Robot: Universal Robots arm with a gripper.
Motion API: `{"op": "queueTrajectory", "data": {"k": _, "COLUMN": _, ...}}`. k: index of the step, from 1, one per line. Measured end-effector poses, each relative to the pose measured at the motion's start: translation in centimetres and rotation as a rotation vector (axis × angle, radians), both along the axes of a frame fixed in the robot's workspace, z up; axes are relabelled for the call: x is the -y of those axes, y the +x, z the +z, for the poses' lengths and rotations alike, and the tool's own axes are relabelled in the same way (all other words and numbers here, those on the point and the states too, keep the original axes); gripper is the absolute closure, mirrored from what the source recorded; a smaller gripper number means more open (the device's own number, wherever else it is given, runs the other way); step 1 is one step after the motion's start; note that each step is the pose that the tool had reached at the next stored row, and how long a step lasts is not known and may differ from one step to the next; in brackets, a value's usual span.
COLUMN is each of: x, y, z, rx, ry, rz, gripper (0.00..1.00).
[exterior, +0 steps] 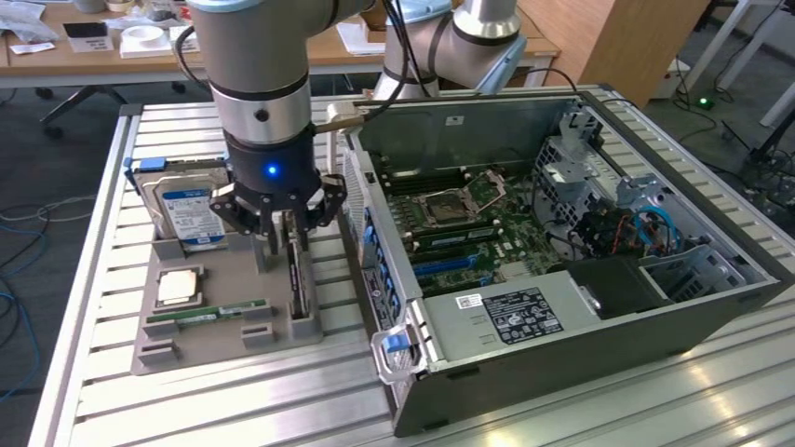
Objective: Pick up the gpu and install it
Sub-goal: 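Pick up the gpu and move the gpu toward the slot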
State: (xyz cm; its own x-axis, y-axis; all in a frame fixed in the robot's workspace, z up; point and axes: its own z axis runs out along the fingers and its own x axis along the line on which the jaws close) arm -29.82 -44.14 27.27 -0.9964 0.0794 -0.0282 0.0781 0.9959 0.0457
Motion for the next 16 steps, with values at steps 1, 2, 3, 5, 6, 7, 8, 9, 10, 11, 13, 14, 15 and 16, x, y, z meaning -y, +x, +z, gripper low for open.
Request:
{"op": "queueTrajectory", "data": {"k": 1, "x": 0.01, "y": 0.1, "z": -0.05, "rx": 0.0000, "ry": -0.0001, "rz": 0.000, "gripper": 0.58}}
{"op": "queueTrajectory", "data": {"k": 2, "x": 0.01, "y": 0.1, "z": -0.09, "rx": -0.0001, "ry": 0.0000, "rz": 0.000, "gripper": 0.58}}
{"op": "queueTrajectory", "data": {"k": 3, "x": 0.00, "y": 0.1, "z": -0.14, "rx": 0.0000, "ry": 0.0001, "rz": 0.000, "gripper": 0.58}}
{"op": "queueTrajectory", "data": {"k": 5, "x": 0.00, "y": 0.2, "z": -0.25, "rx": 0.0002, "ry": 0.0002, "rz": 0.000, "gripper": 0.58}}
{"op": "queueTrajectory", "data": {"k": 6, "x": 0.00, "y": 0.2, "z": -0.36, "rx": 0.0001, "ry": 0.0002, "rz": 0.000, "gripper": 0.58}}
{"op": "queueTrajectory", "data": {"k": 7, "x": 0.00, "y": 0.2, "z": -0.46, "rx": 0.0000, "ry": 0.0001, "rz": 0.000, "gripper": 0.58}}
{"op": "queueTrajectory", "data": {"k": 8, "x": 0.00, "y": 0.2, "z": -0.58, "rx": 0.0000, "ry": 0.0001, "rz": 0.000, "gripper": 0.58}}
{"op": "queueTrajectory", "data": {"k": 9, "x": 0.00, "y": 0.3, "z": -0.69, "rx": 0.0000, "ry": 0.0001, "rz": 0.000, "gripper": 0.58}}
{"op": "queueTrajectory", "data": {"k": 10, "x": 0.00, "y": 0.3, "z": -0.81, "rx": 0.0001, "ry": 0.0001, "rz": 0.000, "gripper": 0.58}}
{"op": "queueTrajectory", "data": {"k": 11, "x": 0.00, "y": 0.3, "z": -0.94, "rx": 0.0000, "ry": 0.0001, "rz": 0.000, "gripper": 0.58}}
{"op": "queueTrajectory", "data": {"k": 13, "x": 0.00, "y": 0.3, "z": -1.23, "rx": 0.0001, "ry": 0.0001, "rz": 0.000, "gripper": 0.58}}
{"op": "queueTrajectory", "data": {"k": 14, "x": 0.00, "y": 0.3, "z": -1.38, "rx": 0.0001, "ry": 0.0001, "rz": 0.000, "gripper": 0.58}}
{"op": "queueTrajectory", "data": {"k": 15, "x": 0.00, "y": 0.3, "z": -1.54, "rx": 0.0001, "ry": 0.0000, "rz": 0.000, "gripper": 0.58}}
{"op": "queueTrajectory", "data": {"k": 16, "x": 0.00, "y": 0.3, "z": -1.70, "rx": 0.0000, "ry": 0.0000, "rz": 0.000, "gripper": 0.58}}
